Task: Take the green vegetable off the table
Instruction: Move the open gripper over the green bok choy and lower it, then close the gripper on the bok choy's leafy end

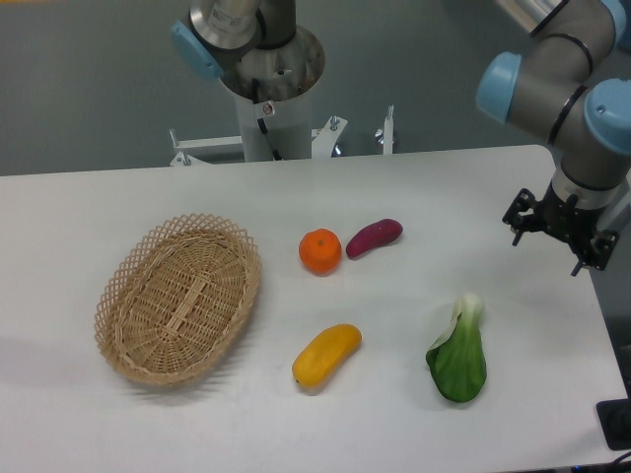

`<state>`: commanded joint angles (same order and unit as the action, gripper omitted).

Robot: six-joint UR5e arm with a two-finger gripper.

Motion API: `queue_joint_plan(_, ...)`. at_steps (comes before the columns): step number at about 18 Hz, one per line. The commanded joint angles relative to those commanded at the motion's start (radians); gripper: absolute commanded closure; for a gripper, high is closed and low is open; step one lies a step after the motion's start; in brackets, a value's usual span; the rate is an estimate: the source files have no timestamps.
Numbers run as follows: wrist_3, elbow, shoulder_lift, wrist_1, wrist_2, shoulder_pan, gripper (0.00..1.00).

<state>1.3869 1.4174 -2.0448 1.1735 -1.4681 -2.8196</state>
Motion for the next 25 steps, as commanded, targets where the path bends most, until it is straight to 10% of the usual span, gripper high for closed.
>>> queue_joint_plan(4, -0.093, 0.047, -0.003, -0.027, 0.002, 0.070, 0.00)
queue_joint_plan(10, -0.175, 0.233, -0.020, -0.308, -0.011, 0.137, 0.00)
queue_joint_plan(25, -0.183, 0.149, -0.135, -0.356, -0.029, 0.146, 0.00)
